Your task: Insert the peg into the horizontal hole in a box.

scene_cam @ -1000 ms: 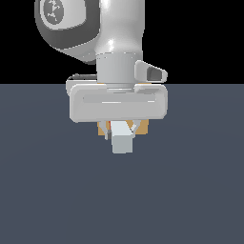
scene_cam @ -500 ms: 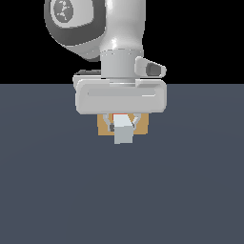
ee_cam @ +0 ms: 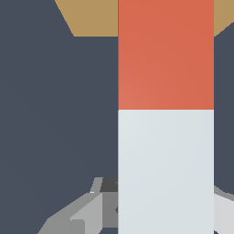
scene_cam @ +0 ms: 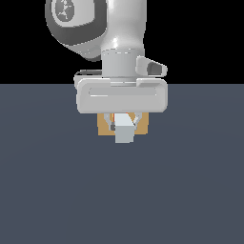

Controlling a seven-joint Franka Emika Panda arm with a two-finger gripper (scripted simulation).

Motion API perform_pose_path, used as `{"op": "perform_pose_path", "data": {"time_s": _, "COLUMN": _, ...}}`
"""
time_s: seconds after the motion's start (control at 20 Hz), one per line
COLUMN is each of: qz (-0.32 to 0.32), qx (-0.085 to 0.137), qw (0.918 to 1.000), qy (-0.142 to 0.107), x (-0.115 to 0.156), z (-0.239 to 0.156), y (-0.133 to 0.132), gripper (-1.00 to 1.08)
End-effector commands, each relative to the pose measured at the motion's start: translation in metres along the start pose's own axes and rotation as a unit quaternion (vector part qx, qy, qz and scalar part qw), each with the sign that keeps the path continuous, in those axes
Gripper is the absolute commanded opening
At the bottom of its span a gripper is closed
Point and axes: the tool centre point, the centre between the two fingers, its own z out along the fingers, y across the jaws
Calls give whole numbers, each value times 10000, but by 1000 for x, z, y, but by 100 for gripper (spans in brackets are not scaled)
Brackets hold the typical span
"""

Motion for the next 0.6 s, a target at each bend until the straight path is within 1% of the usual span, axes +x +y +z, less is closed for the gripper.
{"op": "perform_pose_path", "data": {"time_s": 0.0, "qz": 1, "qx": -17, "qw": 10000, "qy": -1, "x": 0, "z": -2, "y": 1, "gripper": -100}}
{"op": "perform_pose_path", "data": {"time_s": 0.15, "qz": 0, "qx": -2, "qw": 10000, "qy": 0, "x": 2, "z": 0, "y": 0, "gripper": -100}}
{"op": "perform_pose_path", "data": {"time_s": 0.3, "qz": 0, "qx": -2, "qw": 10000, "qy": 0, "x": 10, "z": 0, "y": 0, "gripper": -100}}
{"op": "perform_pose_path", "data": {"time_s": 0.55, "qz": 0, "qx": -6, "qw": 10000, "qy": 0, "x": 40, "z": -1, "y": -1, "gripper": -100}}
